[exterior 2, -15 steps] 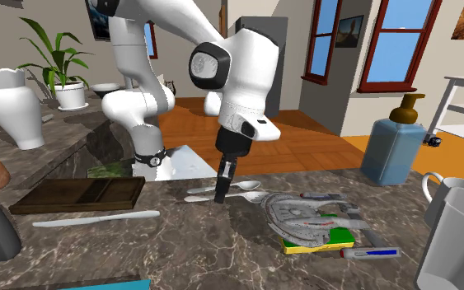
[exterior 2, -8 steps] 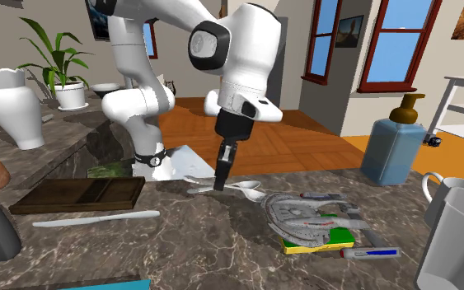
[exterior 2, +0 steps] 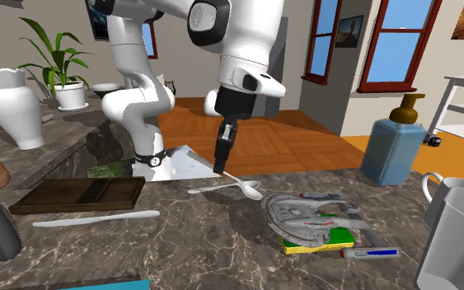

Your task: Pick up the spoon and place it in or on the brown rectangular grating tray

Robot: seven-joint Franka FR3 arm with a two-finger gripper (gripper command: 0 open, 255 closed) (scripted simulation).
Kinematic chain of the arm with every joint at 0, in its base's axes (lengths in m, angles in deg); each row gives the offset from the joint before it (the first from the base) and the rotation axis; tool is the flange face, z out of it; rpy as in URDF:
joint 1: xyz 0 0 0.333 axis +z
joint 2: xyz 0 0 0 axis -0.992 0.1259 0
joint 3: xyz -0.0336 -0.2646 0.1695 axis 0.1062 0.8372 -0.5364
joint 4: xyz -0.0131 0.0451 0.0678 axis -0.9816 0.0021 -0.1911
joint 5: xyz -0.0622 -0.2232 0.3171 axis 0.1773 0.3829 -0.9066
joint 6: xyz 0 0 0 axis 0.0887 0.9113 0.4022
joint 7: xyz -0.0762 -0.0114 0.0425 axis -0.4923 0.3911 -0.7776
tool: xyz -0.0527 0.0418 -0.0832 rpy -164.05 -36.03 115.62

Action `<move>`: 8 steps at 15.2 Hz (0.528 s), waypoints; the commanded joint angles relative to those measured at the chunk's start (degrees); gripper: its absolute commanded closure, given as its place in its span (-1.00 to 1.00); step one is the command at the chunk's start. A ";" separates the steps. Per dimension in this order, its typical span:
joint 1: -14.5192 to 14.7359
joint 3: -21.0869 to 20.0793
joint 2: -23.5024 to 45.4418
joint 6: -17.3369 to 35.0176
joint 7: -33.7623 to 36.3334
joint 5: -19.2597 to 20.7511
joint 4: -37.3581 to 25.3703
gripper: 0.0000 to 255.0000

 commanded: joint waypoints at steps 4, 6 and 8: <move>-0.83 1.18 -4.08 -0.82 -2.31 -0.08 2.76 1.00; -1.65 2.44 -7.58 -0.26 -4.25 0.20 6.35 1.00; -2.50 3.81 -11.01 0.13 -6.23 0.65 9.69 1.00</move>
